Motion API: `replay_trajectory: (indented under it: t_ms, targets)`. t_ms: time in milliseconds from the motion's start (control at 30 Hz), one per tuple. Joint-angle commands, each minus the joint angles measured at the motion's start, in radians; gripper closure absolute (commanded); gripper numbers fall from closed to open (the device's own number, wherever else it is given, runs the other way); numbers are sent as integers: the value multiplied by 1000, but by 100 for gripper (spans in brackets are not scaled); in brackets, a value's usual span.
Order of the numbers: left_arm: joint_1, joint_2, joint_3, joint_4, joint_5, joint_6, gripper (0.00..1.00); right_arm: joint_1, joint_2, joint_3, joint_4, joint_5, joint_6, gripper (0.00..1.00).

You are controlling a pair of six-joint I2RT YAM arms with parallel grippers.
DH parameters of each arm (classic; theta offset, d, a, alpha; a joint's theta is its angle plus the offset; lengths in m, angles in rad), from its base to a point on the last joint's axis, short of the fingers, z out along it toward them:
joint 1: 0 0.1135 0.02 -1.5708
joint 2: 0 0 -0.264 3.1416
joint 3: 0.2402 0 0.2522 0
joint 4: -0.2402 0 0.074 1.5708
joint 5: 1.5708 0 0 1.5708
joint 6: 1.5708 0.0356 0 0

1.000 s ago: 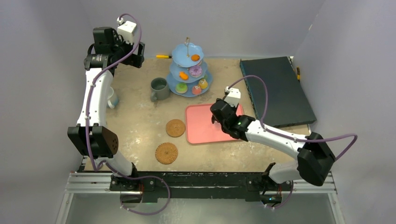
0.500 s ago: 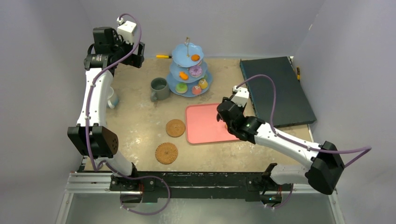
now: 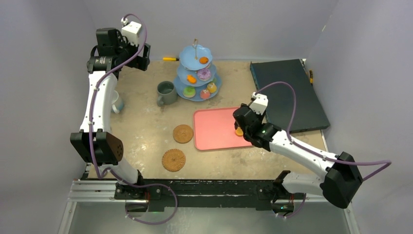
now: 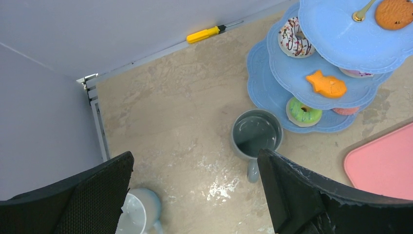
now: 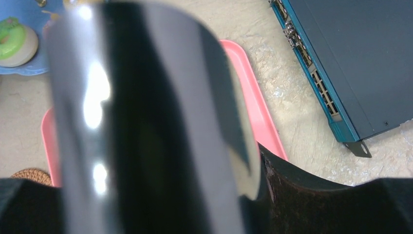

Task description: Serve the afternoon tea

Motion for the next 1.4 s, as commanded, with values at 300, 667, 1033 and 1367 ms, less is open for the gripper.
replay_trajectory:
  t_ms: [300,667,1033,1367]
  targets:
    - [8,-8,65,3,14,0,1,-21,66,-28,72,-18,29,39]
    - [9,-13,63,4,3,5,1,-21,102,-38,116,-25,19,43]
    - [10,-17,60,1,-1,10,1,-20,82,35,149,-18,-79,57]
    - [10,-14,47,0,-1,3,1,-57,176,413,369,-58,-439,58]
